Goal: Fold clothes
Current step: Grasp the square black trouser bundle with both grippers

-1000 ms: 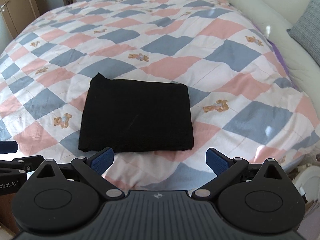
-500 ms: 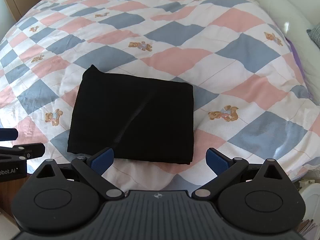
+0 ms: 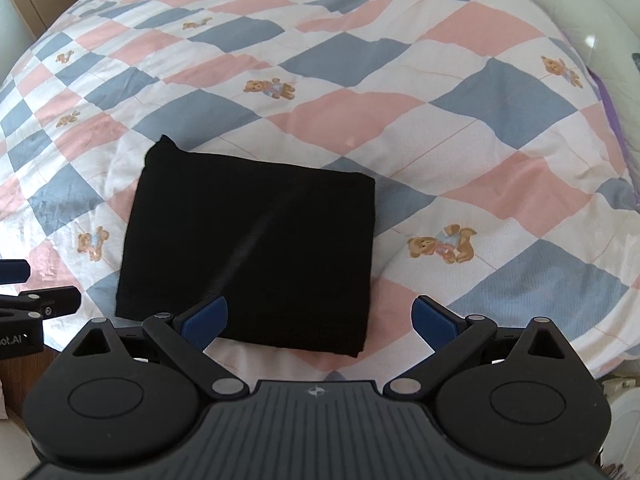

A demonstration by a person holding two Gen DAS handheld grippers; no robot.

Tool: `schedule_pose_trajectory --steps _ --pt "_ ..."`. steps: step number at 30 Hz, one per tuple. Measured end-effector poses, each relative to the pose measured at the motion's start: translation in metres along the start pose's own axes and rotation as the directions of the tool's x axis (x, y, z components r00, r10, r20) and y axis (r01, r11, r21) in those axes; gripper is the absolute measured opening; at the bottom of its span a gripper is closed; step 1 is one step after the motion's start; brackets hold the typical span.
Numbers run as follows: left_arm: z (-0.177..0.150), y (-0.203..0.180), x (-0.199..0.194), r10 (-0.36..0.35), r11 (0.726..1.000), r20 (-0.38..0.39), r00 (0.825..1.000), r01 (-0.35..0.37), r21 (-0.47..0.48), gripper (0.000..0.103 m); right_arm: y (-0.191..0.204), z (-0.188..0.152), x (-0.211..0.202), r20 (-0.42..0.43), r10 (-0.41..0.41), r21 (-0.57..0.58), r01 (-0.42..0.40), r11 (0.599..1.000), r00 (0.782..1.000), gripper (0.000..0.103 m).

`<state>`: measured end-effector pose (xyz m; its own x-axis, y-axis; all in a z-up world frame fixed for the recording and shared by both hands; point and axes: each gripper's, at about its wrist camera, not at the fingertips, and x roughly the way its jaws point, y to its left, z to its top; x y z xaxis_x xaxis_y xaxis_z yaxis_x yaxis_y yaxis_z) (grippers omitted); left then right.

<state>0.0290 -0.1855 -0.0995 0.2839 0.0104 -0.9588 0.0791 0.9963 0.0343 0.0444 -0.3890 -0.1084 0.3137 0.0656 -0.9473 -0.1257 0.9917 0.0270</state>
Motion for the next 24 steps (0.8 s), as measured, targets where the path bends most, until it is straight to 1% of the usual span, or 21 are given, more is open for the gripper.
schedule_pose_trajectory --steps 3,5,7,10,12,14,17,18,20,22,24 --pt "0.003 -0.001 0.008 -0.001 1.0 -0.01 1.0 0.001 -0.019 0.064 -0.013 0.003 0.011 -0.018 0.012 0.003 -0.012 1.0 1.0 0.101" --pt "0.003 0.001 0.014 -0.015 0.999 -0.014 1.0 0.014 -0.034 0.064 -0.023 0.005 0.019 -0.029 0.031 0.012 -0.03 0.999 0.999 0.101" --pt "0.001 0.007 0.02 -0.055 0.997 -0.007 0.998 0.054 -0.053 0.066 -0.034 0.006 0.027 -0.039 0.063 0.018 -0.063 0.998 0.997 0.101" --pt "-0.004 0.022 0.026 -0.138 0.987 0.024 0.99 0.14 -0.085 0.068 -0.054 0.006 0.038 -0.035 0.147 0.044 -0.145 0.988 0.989 0.101" --pt "-0.005 0.035 0.031 -0.17 0.979 0.048 0.984 0.174 -0.104 0.071 -0.07 0.006 0.045 -0.02 0.227 0.092 -0.224 0.97 0.974 0.101" --pt "-0.003 0.048 0.039 -0.194 0.972 0.071 0.978 0.201 -0.121 0.073 -0.087 0.005 0.055 0.005 0.296 0.164 -0.293 0.942 0.955 0.101" --pt "0.003 0.069 0.057 -0.234 0.959 0.093 0.968 0.246 -0.14 0.075 -0.108 0.004 0.074 0.037 0.378 0.262 -0.374 0.89 0.925 0.101" --pt "0.006 0.074 0.066 -0.245 0.956 0.095 0.965 0.257 -0.143 0.075 -0.112 0.004 0.079 0.046 0.394 0.278 -0.391 0.878 0.918 0.1" --pt "0.012 0.085 0.086 -0.281 0.945 0.097 0.955 0.293 -0.143 0.076 -0.115 0.005 0.092 0.065 0.401 0.286 -0.402 0.87 0.914 0.1" --pt "0.018 0.094 0.11 -0.319 0.934 0.089 0.943 0.329 -0.139 0.076 -0.116 0.007 0.105 0.069 0.394 0.282 -0.396 0.874 0.917 0.1" --pt "0.022 0.101 0.135 -0.346 0.927 0.058 0.936 0.351 -0.135 0.076 -0.115 0.009 0.119 0.069 0.386 0.287 -0.388 0.876 0.92 0.1"
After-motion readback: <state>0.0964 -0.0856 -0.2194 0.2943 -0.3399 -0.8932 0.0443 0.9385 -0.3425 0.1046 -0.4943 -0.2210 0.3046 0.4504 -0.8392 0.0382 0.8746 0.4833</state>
